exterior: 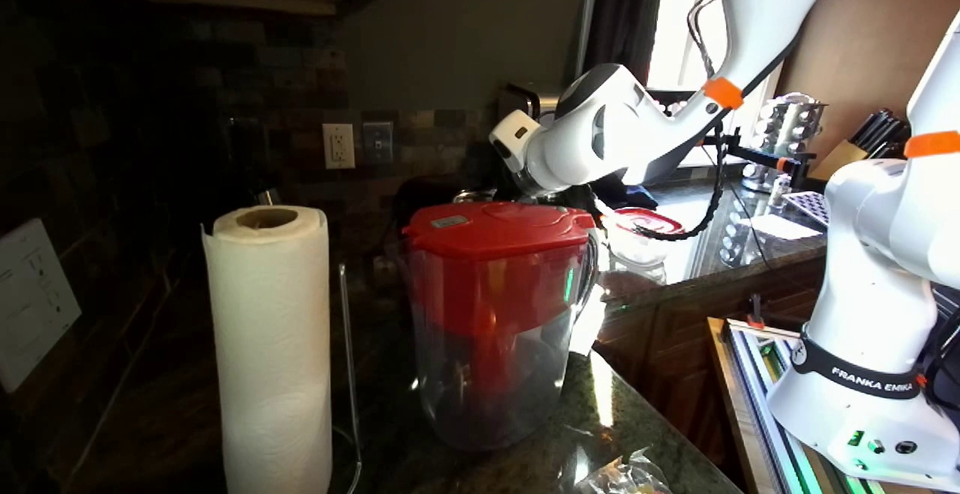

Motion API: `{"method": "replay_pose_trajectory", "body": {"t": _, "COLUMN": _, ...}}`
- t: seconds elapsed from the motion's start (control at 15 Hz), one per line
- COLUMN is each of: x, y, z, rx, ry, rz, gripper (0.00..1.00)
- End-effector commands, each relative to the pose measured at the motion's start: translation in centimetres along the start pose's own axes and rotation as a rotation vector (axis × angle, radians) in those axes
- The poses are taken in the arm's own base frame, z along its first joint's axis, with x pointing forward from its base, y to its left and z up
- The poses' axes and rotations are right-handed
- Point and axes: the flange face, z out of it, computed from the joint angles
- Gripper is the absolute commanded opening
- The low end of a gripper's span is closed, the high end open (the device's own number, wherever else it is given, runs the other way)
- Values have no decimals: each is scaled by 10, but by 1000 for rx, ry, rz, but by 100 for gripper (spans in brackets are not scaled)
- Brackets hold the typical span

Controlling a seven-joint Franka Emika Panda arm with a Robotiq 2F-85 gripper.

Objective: Place the toaster upright.

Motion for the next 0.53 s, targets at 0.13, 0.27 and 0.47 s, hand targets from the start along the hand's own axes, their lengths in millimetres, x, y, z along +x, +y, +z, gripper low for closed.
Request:
{"method": "replay_pose_trajectory", "body": {"t": 0.13, "x": 21, "y": 26, "z": 14, "rx": 81, "ry": -82, "rz": 24, "gripper": 28}}
{"method": "replay_pose_trajectory", "body": {"t": 0.27, "x": 28, "y": 34, "z": 18, "rx": 110, "ry": -109, "rz": 26, "gripper": 28}}
{"method": "replay_pose_trajectory", "body": {"t": 0.47, "x": 36, "y": 47, "z": 25, "rx": 166, "ry": -156, "rz": 36, "gripper": 28}}
